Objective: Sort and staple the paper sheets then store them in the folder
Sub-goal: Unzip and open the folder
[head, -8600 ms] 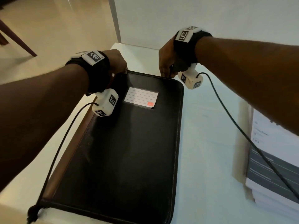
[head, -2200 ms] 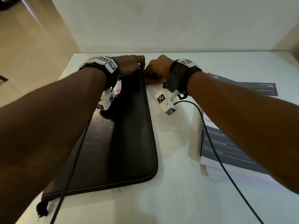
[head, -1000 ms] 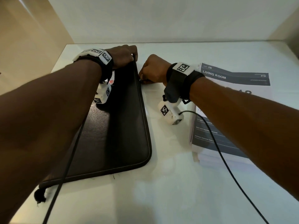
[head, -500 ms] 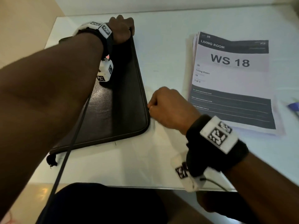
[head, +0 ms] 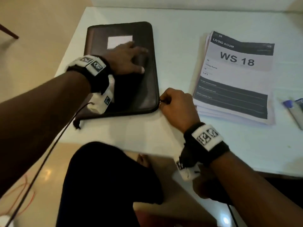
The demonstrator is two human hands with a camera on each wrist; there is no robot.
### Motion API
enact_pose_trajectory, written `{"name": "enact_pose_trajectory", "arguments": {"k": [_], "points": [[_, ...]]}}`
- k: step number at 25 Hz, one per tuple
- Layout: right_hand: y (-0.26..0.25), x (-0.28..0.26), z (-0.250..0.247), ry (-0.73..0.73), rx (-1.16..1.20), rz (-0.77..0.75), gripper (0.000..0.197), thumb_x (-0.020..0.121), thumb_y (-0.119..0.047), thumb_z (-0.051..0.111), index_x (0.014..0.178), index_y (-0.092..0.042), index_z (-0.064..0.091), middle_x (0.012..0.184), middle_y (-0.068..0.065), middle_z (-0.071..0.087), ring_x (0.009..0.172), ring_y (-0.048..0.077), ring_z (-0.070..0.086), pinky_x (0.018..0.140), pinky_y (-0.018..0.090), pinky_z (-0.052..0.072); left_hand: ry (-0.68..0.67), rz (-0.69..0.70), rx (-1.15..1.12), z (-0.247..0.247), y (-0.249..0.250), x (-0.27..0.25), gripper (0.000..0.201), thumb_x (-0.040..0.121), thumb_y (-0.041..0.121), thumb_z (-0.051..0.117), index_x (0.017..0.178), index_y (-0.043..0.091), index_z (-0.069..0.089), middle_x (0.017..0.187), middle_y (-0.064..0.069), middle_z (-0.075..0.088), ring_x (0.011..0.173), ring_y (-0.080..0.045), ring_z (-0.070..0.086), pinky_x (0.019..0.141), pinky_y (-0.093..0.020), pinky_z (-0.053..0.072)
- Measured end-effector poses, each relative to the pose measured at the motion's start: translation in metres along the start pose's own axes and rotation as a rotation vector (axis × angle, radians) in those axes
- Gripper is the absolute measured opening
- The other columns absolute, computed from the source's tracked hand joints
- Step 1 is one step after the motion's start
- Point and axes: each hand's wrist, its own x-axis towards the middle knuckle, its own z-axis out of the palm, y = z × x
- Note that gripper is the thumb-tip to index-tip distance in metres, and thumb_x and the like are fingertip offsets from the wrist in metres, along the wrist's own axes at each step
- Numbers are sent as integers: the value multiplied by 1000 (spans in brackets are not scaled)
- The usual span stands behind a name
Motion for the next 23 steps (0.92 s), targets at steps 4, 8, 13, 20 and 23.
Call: {"name": "enact_pose_trajectory", "arguments": {"k": [4, 8, 13, 20, 23], "points": [[0, -1, 1, 50, 24, 7, 15, 84, -6, 68, 94, -12, 78, 99, 6, 76, 93, 22, 68, 82, 26, 50, -193, -76, 108, 54, 1, -108, 130, 58, 79, 81, 156, 53, -1, 170, 1, -13, 155, -44, -10, 115, -74, 18], [0, -9, 7, 81, 103, 28, 15, 82, -4, 69, 92, -9, 80, 95, 6, 76, 88, 19, 68, 81, 28, 53, -110, -45, 124, 64, -9, -126, 111, 70, 73, 76, 156, 53, 8, 169, -1, 1, 150, -53, 3, 111, -75, 30], [5, -28, 26, 214, 248, 80, 13, 83, -14, 77, 96, -14, 81, 92, 1, 78, 86, 16, 70, 91, 38, 58, -58, 16, 109, 64, -9, -125, 91, 80, 70, 71, 155, 49, 24, 157, -6, 23, 140, -52, 22, 105, -69, 40], [-24, -42, 65, 122, 190, -81, 14, 86, -21, 78, 98, -18, 82, 94, -1, 79, 84, 12, 69, 85, 25, 55, -128, -30, 44, 49, -2, -129, 90, 81, 51, 80, 156, 45, 31, 160, -9, 25, 145, -50, 22, 111, -64, 37], [-41, -41, 76, 31, 78, -191, 16, 91, -22, 71, 103, -16, 81, 97, 1, 79, 86, 15, 71, 89, 35, 58, 43, -201, -215, 28, -27, -145, 78, 81, 20, 80, 151, 29, 47, 153, -11, 45, 134, -33, 47, 106, -45, 45]]}}
